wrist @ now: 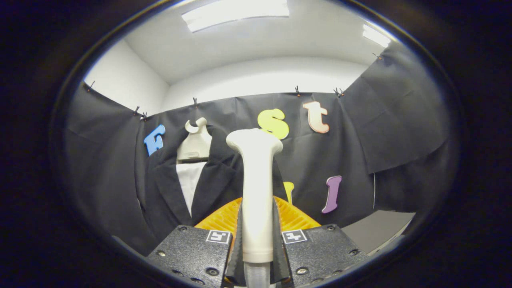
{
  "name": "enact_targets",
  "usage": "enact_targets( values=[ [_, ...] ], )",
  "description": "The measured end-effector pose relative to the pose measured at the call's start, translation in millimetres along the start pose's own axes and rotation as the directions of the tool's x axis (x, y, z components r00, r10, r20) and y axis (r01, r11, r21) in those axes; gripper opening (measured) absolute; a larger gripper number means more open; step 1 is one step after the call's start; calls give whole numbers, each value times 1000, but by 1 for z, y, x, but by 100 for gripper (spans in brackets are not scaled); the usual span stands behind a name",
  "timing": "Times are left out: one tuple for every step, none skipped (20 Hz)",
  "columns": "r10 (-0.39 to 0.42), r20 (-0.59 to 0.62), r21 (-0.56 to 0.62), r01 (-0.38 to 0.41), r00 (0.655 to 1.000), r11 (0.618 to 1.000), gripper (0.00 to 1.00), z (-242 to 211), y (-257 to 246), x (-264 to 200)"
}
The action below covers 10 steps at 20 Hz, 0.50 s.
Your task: Iron the clothes twice with a garment steamer, once on the left side and once on the right side.
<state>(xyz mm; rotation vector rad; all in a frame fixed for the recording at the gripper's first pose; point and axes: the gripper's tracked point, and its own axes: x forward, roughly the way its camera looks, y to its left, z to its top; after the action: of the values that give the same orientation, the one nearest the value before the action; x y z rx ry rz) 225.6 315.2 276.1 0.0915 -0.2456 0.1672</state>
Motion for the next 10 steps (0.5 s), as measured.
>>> enact_targets(
  values=[
    [4,17,-10,-4,1000,1000,34,2,5,4],
    [4,24,-21,-4,1000,1000,33,2,7,8],
    [3,28,-35,-2,1000,999,33,-2,9,11],
    [6,30,-38,-5,1000,999,34,-5,11,11],
    [9,29,-39,-8,1000,999,34,-9,13,10],
    [11,28,-40,-10,1000,999,34,-11,14,9],
    [9,29,-43,-8,1000,999,34,-13,13,7],
    [7,26,-48,-6,1000,999,34,-15,13,5],
    [5,22,-53,-4,1000,999,33,-17,12,2],
    [8,15,-55,-7,1000,998,33,-21,12,3]
  ],
)
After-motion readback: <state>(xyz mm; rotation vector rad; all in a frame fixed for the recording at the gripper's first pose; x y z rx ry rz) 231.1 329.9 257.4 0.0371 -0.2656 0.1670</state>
